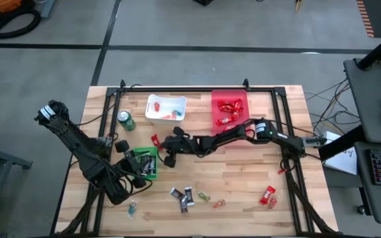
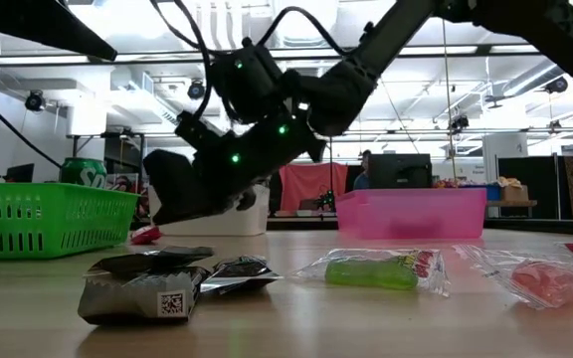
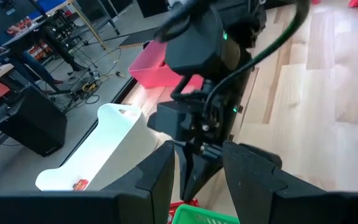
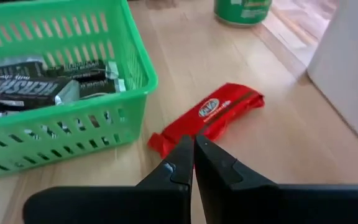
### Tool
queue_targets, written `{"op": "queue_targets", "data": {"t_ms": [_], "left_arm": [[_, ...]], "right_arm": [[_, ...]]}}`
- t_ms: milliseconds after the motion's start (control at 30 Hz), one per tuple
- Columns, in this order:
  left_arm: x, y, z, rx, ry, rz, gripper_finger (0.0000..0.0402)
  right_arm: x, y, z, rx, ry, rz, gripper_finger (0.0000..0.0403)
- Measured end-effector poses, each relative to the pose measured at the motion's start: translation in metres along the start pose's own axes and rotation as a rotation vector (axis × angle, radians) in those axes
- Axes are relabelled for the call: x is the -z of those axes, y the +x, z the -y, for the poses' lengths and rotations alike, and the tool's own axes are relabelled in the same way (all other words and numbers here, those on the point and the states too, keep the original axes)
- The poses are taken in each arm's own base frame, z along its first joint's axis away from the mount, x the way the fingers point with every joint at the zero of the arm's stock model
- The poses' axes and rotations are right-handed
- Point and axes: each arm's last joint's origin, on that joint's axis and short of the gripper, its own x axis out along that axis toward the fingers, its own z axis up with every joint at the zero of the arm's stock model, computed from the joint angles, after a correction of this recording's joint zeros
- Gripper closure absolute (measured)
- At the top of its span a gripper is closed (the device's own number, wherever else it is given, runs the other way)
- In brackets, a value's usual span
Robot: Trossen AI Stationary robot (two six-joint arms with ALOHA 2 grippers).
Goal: Organize candy in baskets
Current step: Put the red chocolate into the pink bin
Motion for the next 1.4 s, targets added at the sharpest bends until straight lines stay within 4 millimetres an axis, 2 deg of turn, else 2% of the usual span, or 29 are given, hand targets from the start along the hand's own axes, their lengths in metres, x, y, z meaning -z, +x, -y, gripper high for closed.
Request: {"op": "queue_targets", "data": {"t_ms": [200,333,500,833,1000,1100,1300,1400], "left_arm": [[0.0,0.0,0.0,0.0,0.001,0.0,0.028],[0.0,0.0,0.0,0.0,0.006,0.0,0.028],[0.0,0.0,0.0,0.0,0.006,0.0,0.028],[0.0,0.0,0.0,0.0,0.006,0.001,0.028],[0.0,0.0,0.0,0.001,0.006,0.001,0.028],[0.0,0.0,0.0,0.001,0.005,0.001,0.028],[0.0,0.0,0.0,0.0,0.006,0.001,0.028],[0.0,0.0,0.0,0.001,0.006,0.001,0.028]], "right_arm": [[0.0,0.003,0.0,0.013,0.008,0.05,0.0394],[0.01,0.009,0.001,0.021,0.006,0.033,0.0394],[0.01,0.01,0.002,0.023,0.016,0.063,0.0394],[0.02,0.009,0.007,0.127,-0.048,-0.063,0.0394],[0.016,0.0,0.011,0.208,-0.091,-0.147,0.0394],[0.009,-0.004,0.011,0.189,-0.087,-0.137,0.0394],[-0.008,-0.001,0.009,0.105,-0.034,0.042,0.0394],[-0.014,0.001,0.016,0.1,-0.014,0.12,0.0394]]}}
